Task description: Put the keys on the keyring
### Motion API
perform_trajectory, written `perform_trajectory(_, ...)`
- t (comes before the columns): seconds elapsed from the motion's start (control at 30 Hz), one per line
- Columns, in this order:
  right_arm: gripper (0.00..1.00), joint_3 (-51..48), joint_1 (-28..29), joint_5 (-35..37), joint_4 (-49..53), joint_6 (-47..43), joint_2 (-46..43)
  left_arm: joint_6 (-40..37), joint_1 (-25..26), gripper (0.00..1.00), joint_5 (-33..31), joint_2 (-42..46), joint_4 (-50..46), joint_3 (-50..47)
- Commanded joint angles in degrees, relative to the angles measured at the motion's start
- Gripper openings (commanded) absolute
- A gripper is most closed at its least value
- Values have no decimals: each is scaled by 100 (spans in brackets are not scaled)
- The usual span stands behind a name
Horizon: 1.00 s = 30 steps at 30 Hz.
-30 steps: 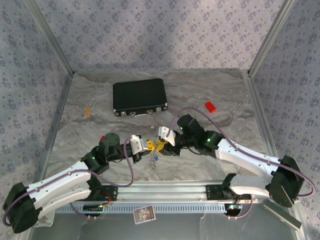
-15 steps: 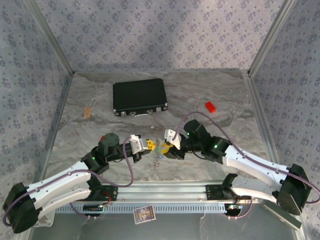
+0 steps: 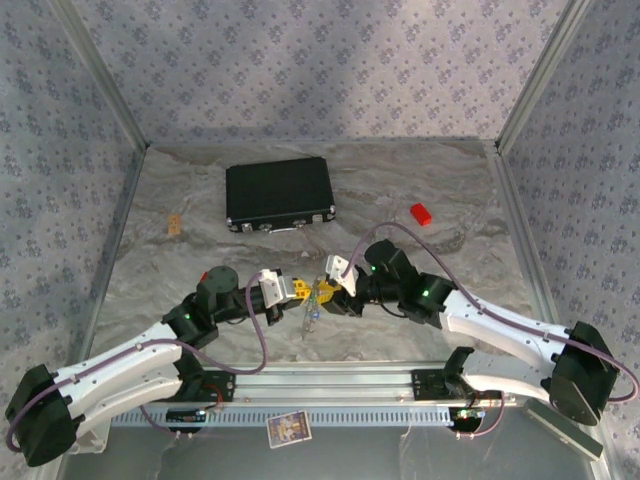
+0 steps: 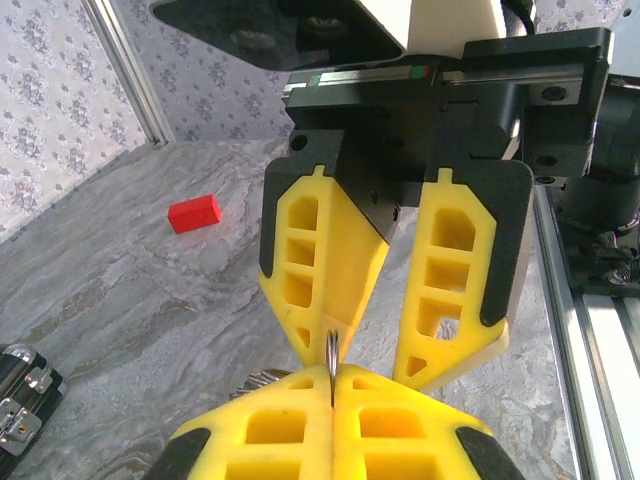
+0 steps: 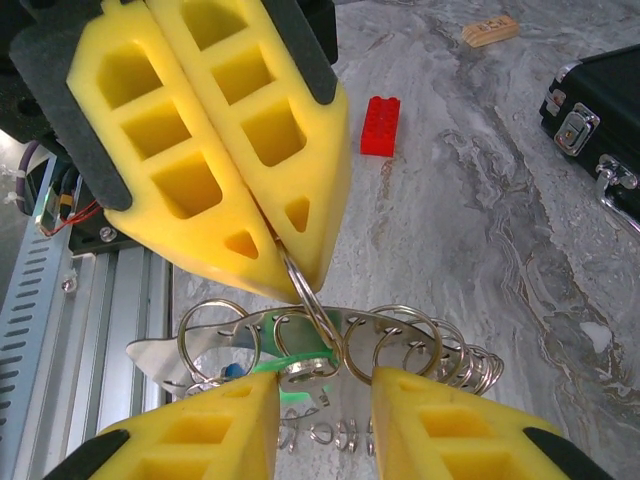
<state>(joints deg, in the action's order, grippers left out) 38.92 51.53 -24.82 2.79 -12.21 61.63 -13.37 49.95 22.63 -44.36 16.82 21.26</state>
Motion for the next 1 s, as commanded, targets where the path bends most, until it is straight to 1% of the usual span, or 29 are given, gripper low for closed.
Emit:
perform_trajectory(0.0,31,-32,42,-111,-64,139,-19,118,15,0,-44,13,445,45)
perform_trajectory(0.37,27,-25,28,126,82,27,-347,108,16,0,-56,18,507,21)
perform_trajectory(0.57,26,45,17,94,52,-20,-259,132,18,0,13,-24,516,45)
perform_trajectory(0.97,14,110,15,74,-254,38,40,141,18,0,114,-51,534,60)
